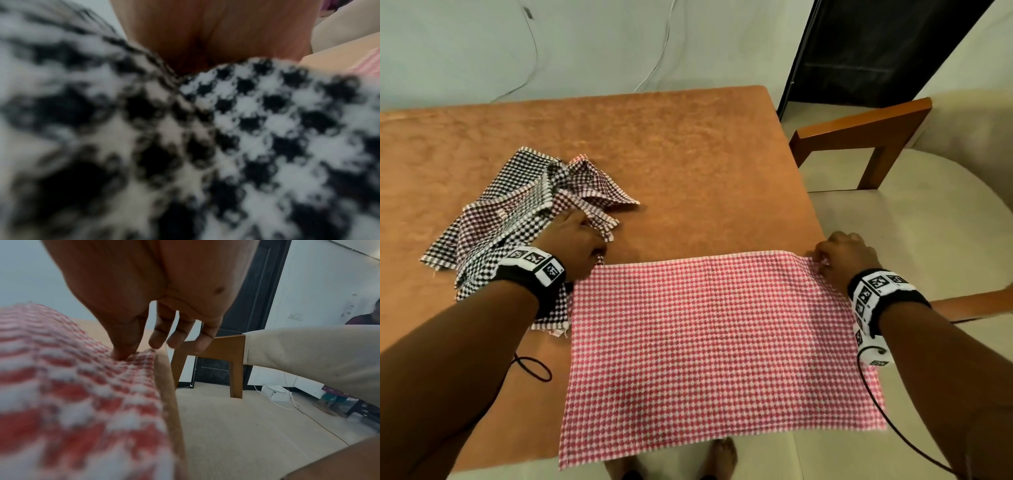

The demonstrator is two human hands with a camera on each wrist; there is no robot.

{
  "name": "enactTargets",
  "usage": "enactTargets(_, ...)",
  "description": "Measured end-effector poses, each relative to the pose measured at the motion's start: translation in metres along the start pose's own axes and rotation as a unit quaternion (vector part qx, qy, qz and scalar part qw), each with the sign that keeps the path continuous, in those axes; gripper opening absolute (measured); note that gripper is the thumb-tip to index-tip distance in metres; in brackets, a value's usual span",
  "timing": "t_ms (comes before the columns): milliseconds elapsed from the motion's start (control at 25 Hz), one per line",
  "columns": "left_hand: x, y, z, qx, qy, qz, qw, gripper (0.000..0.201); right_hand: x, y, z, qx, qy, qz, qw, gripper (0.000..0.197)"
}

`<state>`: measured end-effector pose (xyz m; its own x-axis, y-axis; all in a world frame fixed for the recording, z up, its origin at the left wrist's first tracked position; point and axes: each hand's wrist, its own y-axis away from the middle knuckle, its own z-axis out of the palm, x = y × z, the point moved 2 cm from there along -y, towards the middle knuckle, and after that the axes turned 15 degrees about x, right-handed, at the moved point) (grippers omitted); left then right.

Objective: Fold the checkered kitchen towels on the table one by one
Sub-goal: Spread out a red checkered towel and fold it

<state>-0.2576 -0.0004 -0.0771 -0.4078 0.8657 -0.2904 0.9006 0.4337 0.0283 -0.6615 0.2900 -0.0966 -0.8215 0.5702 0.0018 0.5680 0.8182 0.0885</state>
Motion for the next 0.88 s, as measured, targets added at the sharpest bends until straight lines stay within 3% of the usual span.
enactTargets(120, -0.017, 0.012, 0.001, -0.001, -0.013, -0.055, 0.998, 0.025, 0.003, 0.001, 0.001, 0.027, -0.085, 0.012, 0.996, 0.021)
enactTargets(200, -0.012, 0.015, -0.002, 0.043, 0.029, -0.054, 0.997, 0.03, 0.004, -0.001, 0.002, 0.039, -0.121, 0.009, 0.992, 0.026)
enactTargets(280, 0.0, 0.015, -0.001, 0.072, 0.061, -0.037, 0.995, 0.037, 0.003, -0.003, 0.001, 0.062, -0.121, 0.008, 0.991, 0.017)
enactTargets(400, 0.019, 0.018, 0.005, 0.019, 0.037, -0.019, 0.999, 0.039, 0.007, -0.004, -0.004, 0.094, -0.111, 0.05, 0.988, 0.023)
enactTargets(560, 0.019, 0.024, 0.004, -0.003, 0.003, -0.078, 0.997, 0.04, 0.009, 0.0, -0.01, 0.115, -0.095, 0.071, 0.986, 0.018)
enactTargets(680, 0.037, 0.022, -0.01, 0.064, 0.045, -0.148, 0.986, 0.047, -0.006, 0.011, -0.019, 0.165, -0.111, 0.06, 0.978, 0.028)
enactTargets(760, 0.075, 0.025, -0.018, 0.116, 0.174, -0.171, 0.963, 0.061, -0.038, 0.03, -0.013, 0.143, -0.111, -0.002, 0.983, 0.044)
enactTargets(880, 0.158, 0.032, -0.02, 0.051, 0.311, -0.109, 0.943, 0.079, -0.104, 0.069, 0.012, 0.015, -0.092, -0.113, 0.989, 0.072)
